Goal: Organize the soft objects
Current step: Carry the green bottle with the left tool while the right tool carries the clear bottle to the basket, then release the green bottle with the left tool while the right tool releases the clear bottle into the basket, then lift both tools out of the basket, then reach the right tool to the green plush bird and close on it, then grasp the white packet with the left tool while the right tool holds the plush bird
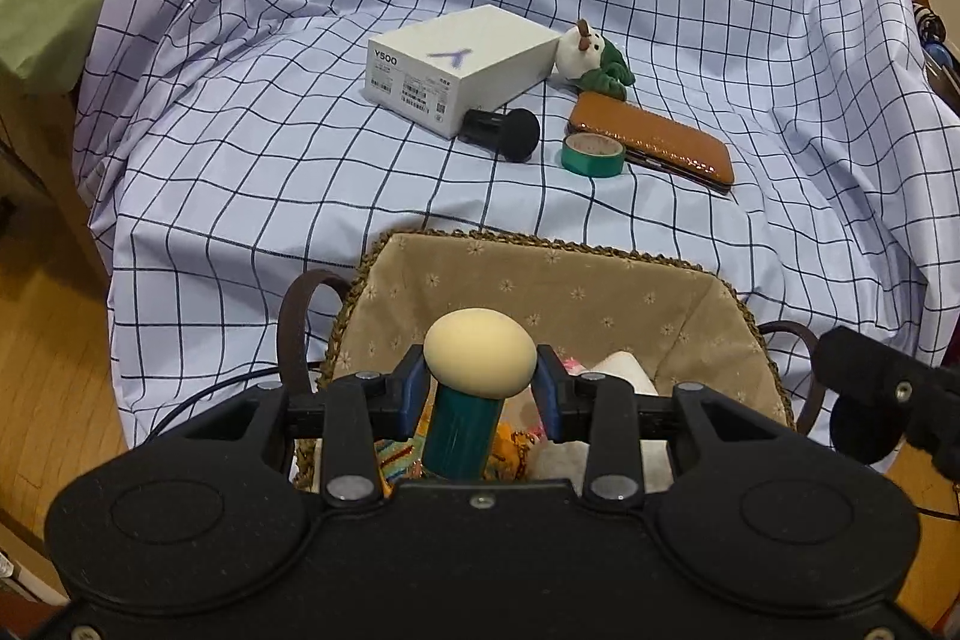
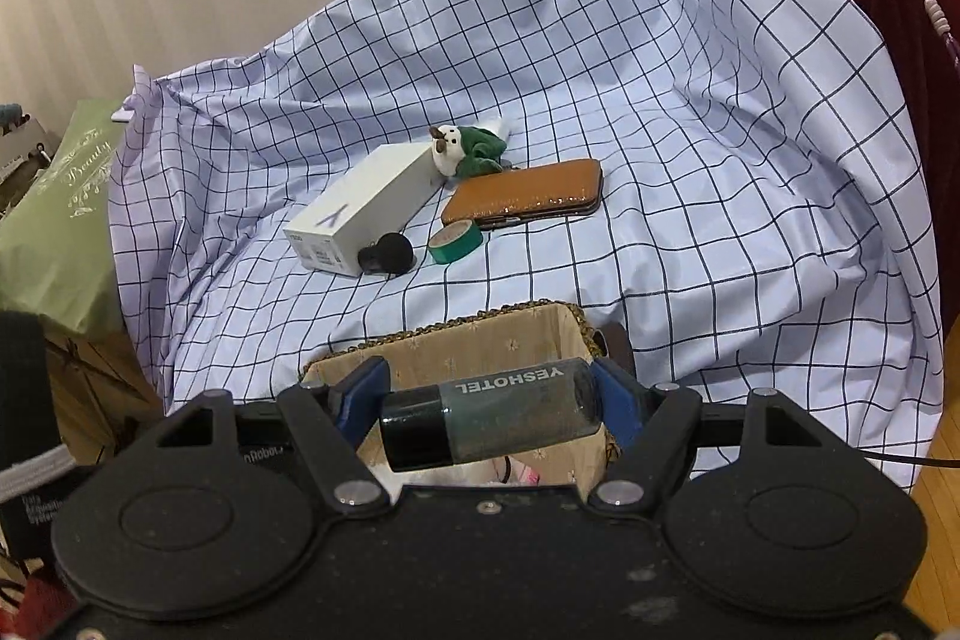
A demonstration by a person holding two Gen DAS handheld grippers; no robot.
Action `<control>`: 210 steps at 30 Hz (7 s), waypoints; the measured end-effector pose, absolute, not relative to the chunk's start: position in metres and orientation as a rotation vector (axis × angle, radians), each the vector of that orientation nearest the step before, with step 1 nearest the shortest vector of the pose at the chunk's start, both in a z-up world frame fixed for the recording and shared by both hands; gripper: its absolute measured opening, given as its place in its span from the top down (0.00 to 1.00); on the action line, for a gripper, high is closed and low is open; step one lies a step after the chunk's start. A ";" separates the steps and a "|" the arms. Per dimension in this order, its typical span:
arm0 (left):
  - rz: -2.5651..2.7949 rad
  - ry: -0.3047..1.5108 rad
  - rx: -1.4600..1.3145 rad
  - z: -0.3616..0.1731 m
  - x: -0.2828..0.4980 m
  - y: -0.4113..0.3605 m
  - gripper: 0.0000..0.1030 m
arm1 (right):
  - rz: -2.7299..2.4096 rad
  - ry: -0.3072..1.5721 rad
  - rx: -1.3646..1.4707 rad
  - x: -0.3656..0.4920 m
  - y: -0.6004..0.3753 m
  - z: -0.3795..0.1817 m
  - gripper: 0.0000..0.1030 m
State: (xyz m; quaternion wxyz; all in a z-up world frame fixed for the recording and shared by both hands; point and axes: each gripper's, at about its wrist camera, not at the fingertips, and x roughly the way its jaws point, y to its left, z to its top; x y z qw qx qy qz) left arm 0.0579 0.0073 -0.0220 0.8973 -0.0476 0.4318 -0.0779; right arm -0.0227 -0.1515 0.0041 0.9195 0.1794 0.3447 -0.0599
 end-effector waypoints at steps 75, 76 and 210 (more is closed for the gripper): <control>-0.089 0.875 -0.015 -0.016 0.037 0.015 0.25 | -0.129 0.777 0.280 -0.001 -0.156 0.006 0.26; -0.088 0.874 -0.014 -0.016 0.037 0.015 0.25 | -0.130 0.776 0.270 0.000 -0.156 0.006 0.26; -0.189 0.934 0.086 -0.036 0.206 -0.015 0.12 | -0.159 0.819 0.146 0.355 -0.223 -0.048 0.43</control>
